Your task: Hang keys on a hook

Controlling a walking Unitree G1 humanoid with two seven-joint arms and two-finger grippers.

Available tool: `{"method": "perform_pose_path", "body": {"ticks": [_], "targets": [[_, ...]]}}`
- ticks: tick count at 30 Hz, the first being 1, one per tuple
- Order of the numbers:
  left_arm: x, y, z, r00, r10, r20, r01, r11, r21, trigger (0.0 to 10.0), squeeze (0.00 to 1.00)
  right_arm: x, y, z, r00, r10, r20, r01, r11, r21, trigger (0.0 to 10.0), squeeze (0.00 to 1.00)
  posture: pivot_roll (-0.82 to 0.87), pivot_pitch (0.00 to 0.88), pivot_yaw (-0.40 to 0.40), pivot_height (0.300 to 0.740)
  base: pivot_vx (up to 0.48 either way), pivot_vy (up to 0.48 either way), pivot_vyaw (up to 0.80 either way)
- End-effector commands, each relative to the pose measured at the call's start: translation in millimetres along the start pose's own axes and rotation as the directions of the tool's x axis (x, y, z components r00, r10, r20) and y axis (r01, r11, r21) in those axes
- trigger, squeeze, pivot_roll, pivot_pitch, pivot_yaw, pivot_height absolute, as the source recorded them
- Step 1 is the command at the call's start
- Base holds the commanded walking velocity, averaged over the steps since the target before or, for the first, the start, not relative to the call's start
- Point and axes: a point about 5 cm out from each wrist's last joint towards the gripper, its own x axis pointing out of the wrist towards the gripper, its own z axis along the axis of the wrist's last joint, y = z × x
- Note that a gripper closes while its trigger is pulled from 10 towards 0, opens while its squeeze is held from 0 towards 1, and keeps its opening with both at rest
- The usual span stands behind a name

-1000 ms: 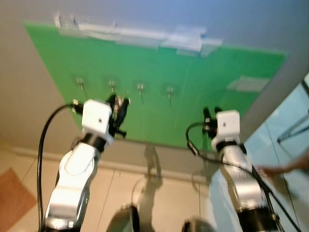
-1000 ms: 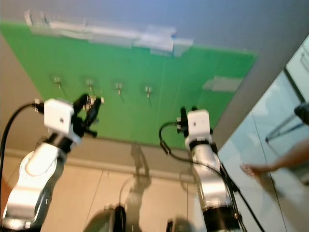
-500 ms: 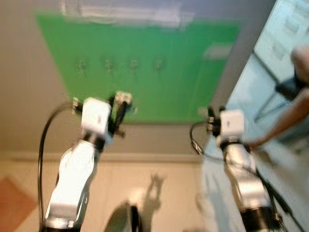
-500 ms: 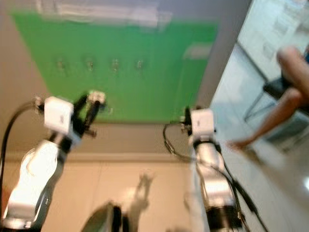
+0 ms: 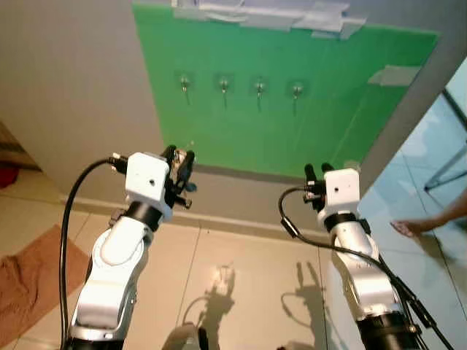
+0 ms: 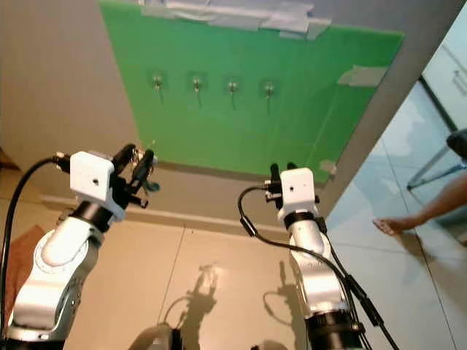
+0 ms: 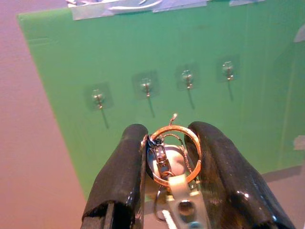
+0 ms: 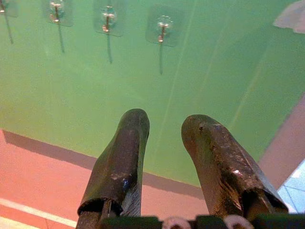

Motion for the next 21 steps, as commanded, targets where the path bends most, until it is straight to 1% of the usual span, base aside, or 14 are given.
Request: {"method": "perform_pose_path", "body": {"ticks": [1,7,9,10,17,21], "targets": [[1.4,0.6,-0.4,1.0,0.004,-0.003,-0.004,1.0,0.004,0.0,0.0,0.0,-3.0,-1.6,1.0,-0.011,-0.009,0.011,1.0,-0.003,10.0,0.0,-0.09,0.072,0.018,0.715,0.0,0.0,0.0],[1.7,1.8,-0.6,1.0,0.003,-0.001,-0.003,1.0,0.005,0.0,0.0,-0.1,-3.5,-1.9,1.0,-0.016,-0.008,0.016,1.0,-0.004,10.0,0.0,-0.09,0.071,0.018,0.715,0.0,0.0,0.0],[1.9,2.0,-1.1,1.0,0.001,-0.002,-0.001,1.0,0.005,0.0,0.0,-0.1,-3.7,-1.9,1.0,-0.017,-0.008,0.017,1.0,-0.006,10.0,0.0,-0.09,0.072,0.023,0.715,0.0,0.0,0.0],[2.2,2.8,-2.1,1.0,0.0,-0.006,0.0,1.0,0.003,0.0,0.0,0.2,-3.1,-2.2,1.0,-0.018,-0.008,0.018,1.0,-0.006,10.0,0.0,-0.09,0.065,0.037,0.715,0.0,0.0,0.0],[6.4,6.0,-1.9,1.0,-0.011,-0.006,0.011,1.0,0.021,0.0,0.0,0.4,-0.6,-2.2,0.999,-0.033,-0.002,0.033,0.999,0.017,10.0,0.0,-0.1,0.062,0.048,0.715,0.0,0.0,0.0],[7.3,3.4,-3.8,1.0,-0.008,-0.01,0.008,1.0,-0.008,0.0,0.0,-1.6,-1.8,-3.4,0.999,-0.034,-0.008,0.034,0.999,0.02,10.0,0.0,-0.1,0.061,0.045,0.715,0.0,0.0,0.0]]}}
